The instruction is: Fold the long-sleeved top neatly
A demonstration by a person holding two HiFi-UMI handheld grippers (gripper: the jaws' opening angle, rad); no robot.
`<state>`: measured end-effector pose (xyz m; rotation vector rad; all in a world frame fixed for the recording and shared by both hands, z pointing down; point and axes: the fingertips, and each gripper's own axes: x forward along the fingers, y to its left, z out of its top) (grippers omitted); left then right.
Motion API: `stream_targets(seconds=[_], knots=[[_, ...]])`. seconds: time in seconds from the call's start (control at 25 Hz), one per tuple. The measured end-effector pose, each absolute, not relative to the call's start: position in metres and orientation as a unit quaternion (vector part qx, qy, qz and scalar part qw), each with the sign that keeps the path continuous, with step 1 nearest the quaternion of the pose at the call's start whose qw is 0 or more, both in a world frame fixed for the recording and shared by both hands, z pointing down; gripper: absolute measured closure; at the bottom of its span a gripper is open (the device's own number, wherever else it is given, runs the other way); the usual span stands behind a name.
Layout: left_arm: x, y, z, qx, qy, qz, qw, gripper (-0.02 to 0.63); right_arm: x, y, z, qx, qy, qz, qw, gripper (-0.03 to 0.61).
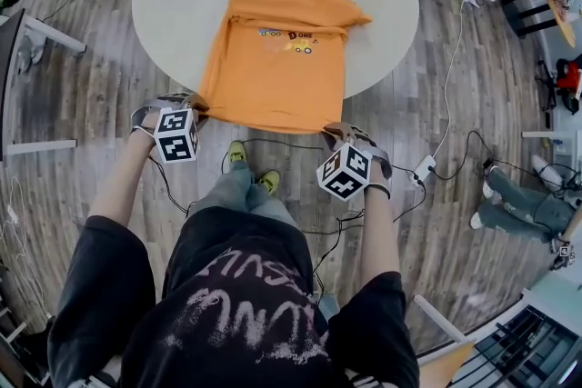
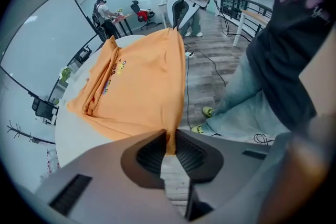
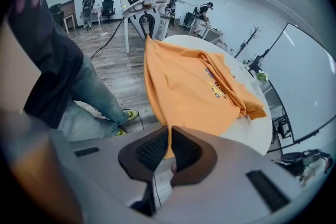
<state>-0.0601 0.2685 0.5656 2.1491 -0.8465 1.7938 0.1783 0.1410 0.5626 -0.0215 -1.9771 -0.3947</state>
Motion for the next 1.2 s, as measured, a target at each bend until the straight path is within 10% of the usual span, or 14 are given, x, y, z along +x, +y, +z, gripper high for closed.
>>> stream_targets(seconds=[1.2], knots=[[-0.050,0.273,0.479,0.792,-0.248,0.538,0.148,0.558,0.193,0.152,0.476,-0.103,-0.854,-0.082,0.503,0.551]])
